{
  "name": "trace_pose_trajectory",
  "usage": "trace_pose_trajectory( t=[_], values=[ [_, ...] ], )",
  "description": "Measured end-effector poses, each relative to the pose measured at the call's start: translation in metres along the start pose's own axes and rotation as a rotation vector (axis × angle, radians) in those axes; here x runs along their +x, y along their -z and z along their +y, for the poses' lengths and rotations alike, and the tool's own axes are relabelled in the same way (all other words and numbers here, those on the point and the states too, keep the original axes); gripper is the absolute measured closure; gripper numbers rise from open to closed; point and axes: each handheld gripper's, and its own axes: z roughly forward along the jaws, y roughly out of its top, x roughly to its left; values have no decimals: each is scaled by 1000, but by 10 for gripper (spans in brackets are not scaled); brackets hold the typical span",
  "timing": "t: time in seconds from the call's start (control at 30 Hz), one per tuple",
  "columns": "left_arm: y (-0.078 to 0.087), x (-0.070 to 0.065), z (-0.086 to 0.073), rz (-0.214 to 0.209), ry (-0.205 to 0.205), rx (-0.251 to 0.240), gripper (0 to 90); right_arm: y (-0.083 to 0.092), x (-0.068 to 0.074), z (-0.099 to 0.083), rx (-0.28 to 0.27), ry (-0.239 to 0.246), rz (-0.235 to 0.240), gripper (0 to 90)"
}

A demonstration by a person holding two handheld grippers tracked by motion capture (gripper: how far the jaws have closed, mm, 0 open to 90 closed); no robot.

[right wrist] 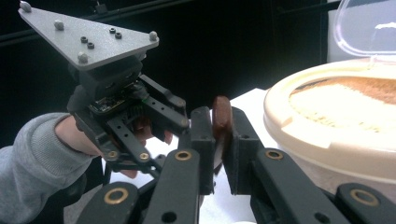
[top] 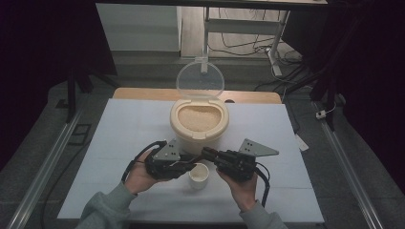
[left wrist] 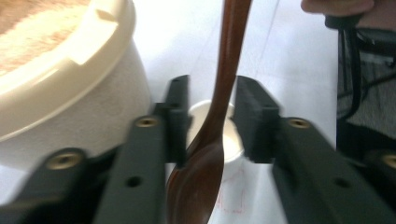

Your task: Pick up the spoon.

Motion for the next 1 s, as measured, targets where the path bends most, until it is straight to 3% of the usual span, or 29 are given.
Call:
trace_pose_trajectory(
  t=[0.03, 0.07, 0.13, 0.17, 0.2, 0.27, 0.6, 1.0],
  values=[
    [1, 0, 0, 2, 8, -6, 557, 1, -1, 0, -9, 1, 0, 830],
    [2, 1, -1, 5, 23, -15, 557, 2, -1, 0, -14, -3, 3, 830],
    [4, 2, -4, 19, 50, -26, 431, 6, -4, 1, -34, -7, 1, 830],
    [5, 2, -6, 32, 63, -29, 431, 6, -4, 1, -34, -7, 1, 830],
    [7, 2, -7, 46, 77, -33, 362, 8, -5, 2, -43, -6, -1, 830],
    [11, 2, -12, 71, 100, -38, 312, 10, -6, 3, -52, -2, -10, 831],
    [41, 6, -56, 177, 205, -60, 250, 20, -10, 8, -84, -1, -31, 831],
    [63, 17, -130, 239, 354, -20, 226, 35, -18, 14, -117, 11, -66, 831]
  ],
)
